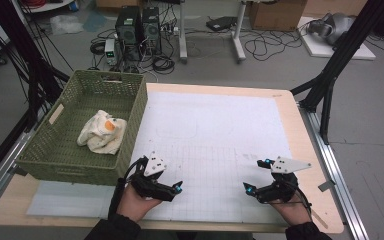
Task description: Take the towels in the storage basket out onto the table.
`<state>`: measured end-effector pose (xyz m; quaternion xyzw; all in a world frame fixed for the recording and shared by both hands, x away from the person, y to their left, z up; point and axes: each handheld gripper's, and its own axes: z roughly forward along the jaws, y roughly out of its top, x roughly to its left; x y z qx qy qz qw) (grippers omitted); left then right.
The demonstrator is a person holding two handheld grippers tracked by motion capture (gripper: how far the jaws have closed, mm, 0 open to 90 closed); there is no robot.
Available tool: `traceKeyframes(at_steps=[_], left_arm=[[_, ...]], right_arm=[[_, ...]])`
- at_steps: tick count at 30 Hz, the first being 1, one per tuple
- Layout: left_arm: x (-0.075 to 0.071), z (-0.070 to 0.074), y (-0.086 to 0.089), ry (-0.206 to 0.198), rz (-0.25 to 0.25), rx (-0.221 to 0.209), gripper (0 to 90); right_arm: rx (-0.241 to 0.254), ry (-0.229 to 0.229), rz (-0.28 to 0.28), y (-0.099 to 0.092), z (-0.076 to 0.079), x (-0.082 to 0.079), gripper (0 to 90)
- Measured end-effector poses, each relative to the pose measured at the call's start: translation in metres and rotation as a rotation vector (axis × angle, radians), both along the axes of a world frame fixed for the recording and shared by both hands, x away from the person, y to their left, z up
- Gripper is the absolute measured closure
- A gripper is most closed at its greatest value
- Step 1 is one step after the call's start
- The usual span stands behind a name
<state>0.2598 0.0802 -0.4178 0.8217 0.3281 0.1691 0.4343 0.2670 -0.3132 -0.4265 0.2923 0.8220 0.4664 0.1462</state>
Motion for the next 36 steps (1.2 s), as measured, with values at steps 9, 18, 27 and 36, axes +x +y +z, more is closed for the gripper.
traceKeyframes(at_steps=[9, 18, 27, 36], left_arm=[[0.0, -0.0001, 0.0002, 0.002, -0.003, -0.004, 6.6], [0.0019, -0.0005, -0.0009, 0.015, -0.019, -0.017, 7.3], [0.0021, 0.0013, -0.0002, 0.018, -0.017, -0.025, 7.5], [0.0033, 0.0007, -0.0027, 0.027, -0.025, -0.022, 7.6]], right_arm=[[-0.006, 0.006, 0.005, 0.0014, -0.0006, -0.0007, 4.0], [-0.006, 0.006, -0.004, 0.001, -0.0008, -0.001, 4.0], [-0.011, 0.007, 0.01, 0.0033, -0.0021, -0.0006, 4.0], [-0.009, 0.009, 0.011, 0.0025, -0.0023, -0.0016, 4.0]])
